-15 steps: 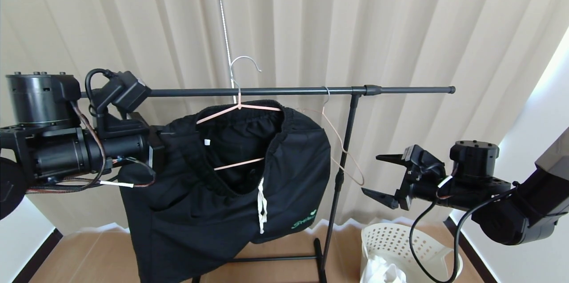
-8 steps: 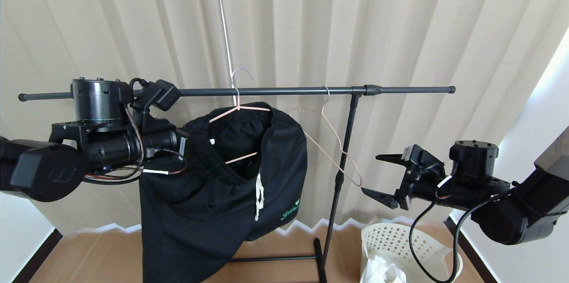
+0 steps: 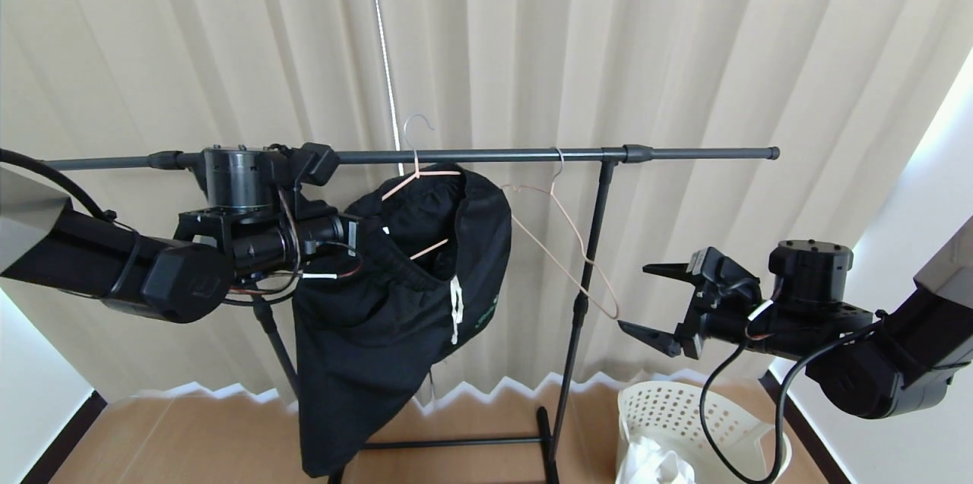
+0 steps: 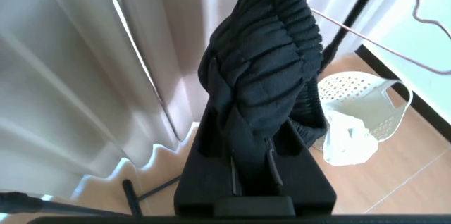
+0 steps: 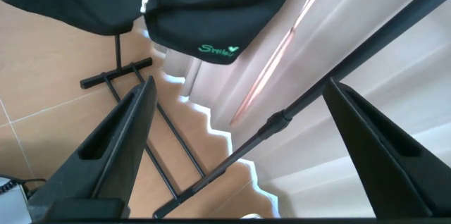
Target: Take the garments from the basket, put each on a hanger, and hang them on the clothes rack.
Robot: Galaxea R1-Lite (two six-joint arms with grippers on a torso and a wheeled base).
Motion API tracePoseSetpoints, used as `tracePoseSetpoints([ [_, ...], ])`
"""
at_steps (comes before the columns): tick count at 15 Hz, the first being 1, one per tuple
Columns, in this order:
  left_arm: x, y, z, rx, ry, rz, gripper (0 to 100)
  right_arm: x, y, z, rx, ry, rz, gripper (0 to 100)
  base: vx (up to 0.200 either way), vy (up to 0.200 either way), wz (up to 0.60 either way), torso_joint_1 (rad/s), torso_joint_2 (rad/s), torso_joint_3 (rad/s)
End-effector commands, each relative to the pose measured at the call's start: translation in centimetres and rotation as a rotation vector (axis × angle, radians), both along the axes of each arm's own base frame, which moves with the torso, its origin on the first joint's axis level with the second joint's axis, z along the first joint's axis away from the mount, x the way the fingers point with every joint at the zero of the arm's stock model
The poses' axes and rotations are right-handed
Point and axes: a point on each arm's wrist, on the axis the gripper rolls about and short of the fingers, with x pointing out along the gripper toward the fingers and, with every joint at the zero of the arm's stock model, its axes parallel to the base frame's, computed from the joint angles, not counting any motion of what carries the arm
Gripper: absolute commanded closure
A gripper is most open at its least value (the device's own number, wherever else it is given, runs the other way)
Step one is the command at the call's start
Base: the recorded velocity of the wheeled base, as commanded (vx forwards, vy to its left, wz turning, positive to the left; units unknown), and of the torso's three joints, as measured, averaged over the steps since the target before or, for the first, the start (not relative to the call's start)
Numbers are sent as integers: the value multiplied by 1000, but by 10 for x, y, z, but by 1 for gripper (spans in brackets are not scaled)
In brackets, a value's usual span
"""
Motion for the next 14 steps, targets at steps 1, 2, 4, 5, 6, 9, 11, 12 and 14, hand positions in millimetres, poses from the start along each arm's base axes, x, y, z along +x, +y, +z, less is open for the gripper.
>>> tracePoseSetpoints([
  [1, 12, -3, -16, -4, 37, 12, 100, 0, 0, 1, 0, -3, 0, 0, 0, 0, 0, 0, 0, 0],
  [2, 16, -3, -20, -8, 44, 16, 100, 0, 0, 1, 0, -3, 0, 0, 0, 0, 0, 0, 0, 0],
  [4, 25, -5, -26, -18, 54, 22, 100, 0, 0, 1, 0, -3, 0, 0, 0, 0, 0, 0, 0, 0],
  [5, 28, -5, -28, -29, 59, 26, 100, 0, 0, 1, 0, -3, 0, 0, 0, 0, 0, 0, 0, 0],
  [6, 30, -6, -30, -39, 58, 29, 100, 0, 0, 1, 0, -3, 0, 0, 0, 0, 0, 0, 0, 0],
  [9, 36, -7, -33, -49, 56, 33, 100, 0, 0, 0, 0, -1, 0, 0, 0, 0, 0, 0, 0, 0],
  [11, 40, -8, -35, -60, 61, 37, 100, 0, 0, 0, -1, -2, 1, 0, 0, 0, 0, 0, 0, 0],
  [12, 42, -8, -36, -67, 62, 39, 100, 0, 0, 0, -1, -2, 1, 0, 0, 0, 0, 0, 0, 0],
  [14, 47, -9, -36, -90, 63, 47, 100, 0, 0, 0, 0, -1, 0, 0, 0, 0, 0, 0, 0, 0],
])
